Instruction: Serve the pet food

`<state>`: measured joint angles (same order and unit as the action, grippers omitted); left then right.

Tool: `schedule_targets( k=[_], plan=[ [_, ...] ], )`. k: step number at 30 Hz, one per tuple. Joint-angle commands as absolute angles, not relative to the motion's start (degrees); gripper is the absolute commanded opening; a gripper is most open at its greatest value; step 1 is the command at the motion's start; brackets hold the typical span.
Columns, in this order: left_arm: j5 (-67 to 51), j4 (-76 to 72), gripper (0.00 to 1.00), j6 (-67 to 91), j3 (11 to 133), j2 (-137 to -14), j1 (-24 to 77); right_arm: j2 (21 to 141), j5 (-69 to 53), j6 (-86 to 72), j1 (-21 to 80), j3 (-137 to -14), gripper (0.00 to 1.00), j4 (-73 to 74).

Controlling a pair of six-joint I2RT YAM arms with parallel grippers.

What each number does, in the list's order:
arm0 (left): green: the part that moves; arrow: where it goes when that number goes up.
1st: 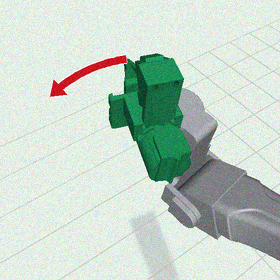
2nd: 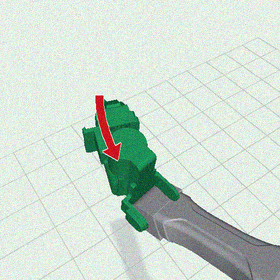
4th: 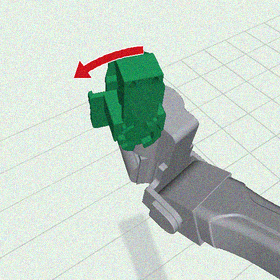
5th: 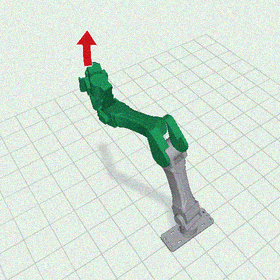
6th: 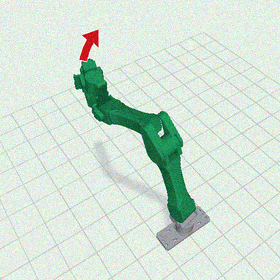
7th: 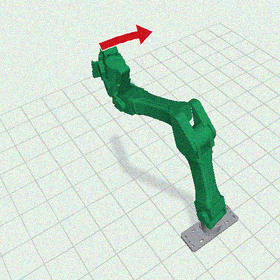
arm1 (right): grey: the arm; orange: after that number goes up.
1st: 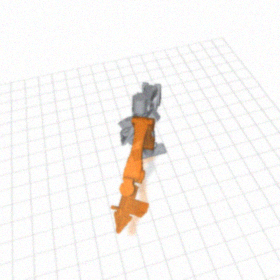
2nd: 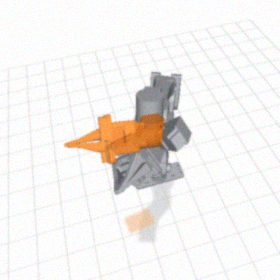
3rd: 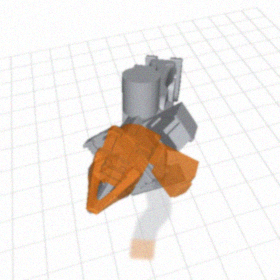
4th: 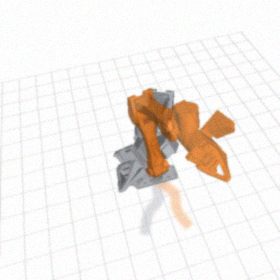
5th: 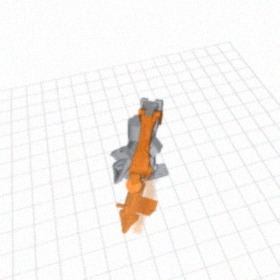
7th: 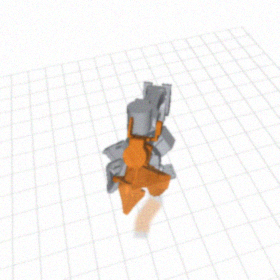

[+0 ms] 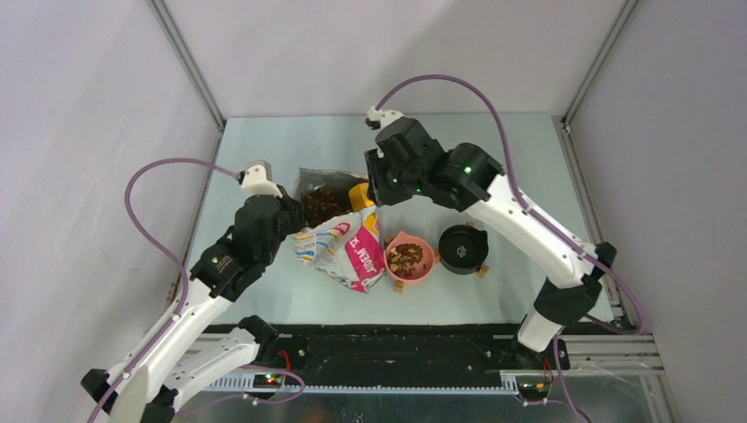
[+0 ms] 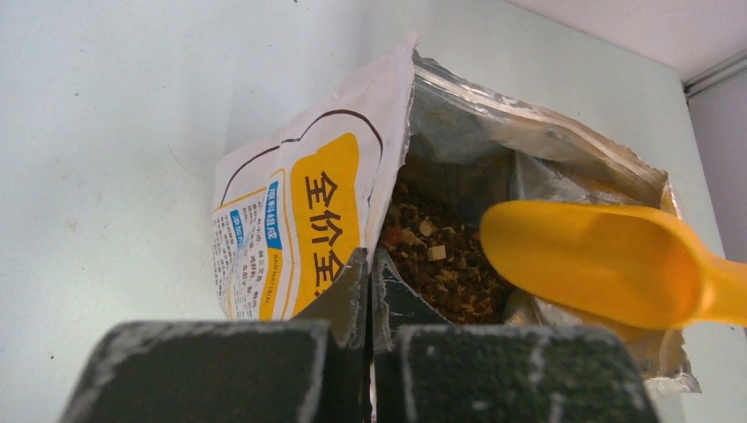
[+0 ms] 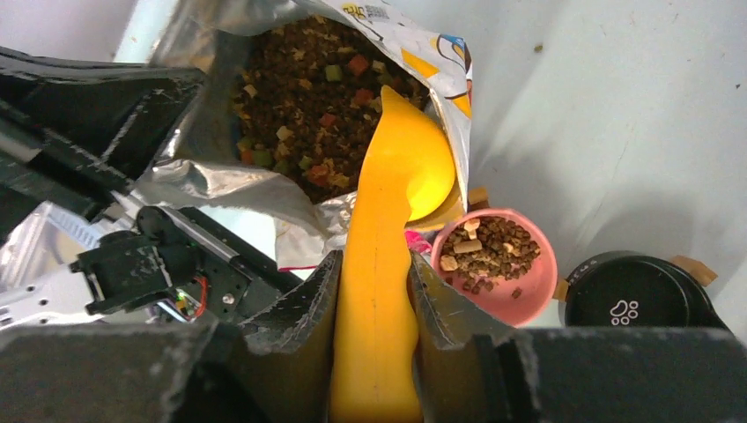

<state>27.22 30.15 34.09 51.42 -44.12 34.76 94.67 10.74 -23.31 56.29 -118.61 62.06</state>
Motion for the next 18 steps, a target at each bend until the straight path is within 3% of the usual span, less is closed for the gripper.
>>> schedule_targets(
  k=[1, 10, 18],
  plan=[
    [27.31, 29.46, 0.00, 34.42, 52.17, -43.42, 35.16, 98.09, 14.90, -20.29, 55.55, -123.47, 0.00, 68.00],
    [27.44, 29.21, 0.00, 34.28, 52.03, -43.19, 35.14, 106.52, 13.44, -22.05, 52.83, -125.51, 0.00, 68.97],
    [27.36, 28.99, 0.00, 34.43, 51.97, -44.28, 35.09, 107.04, 1.45, -28.44, 51.53, -115.12, 0.00, 57.64]
  ],
)
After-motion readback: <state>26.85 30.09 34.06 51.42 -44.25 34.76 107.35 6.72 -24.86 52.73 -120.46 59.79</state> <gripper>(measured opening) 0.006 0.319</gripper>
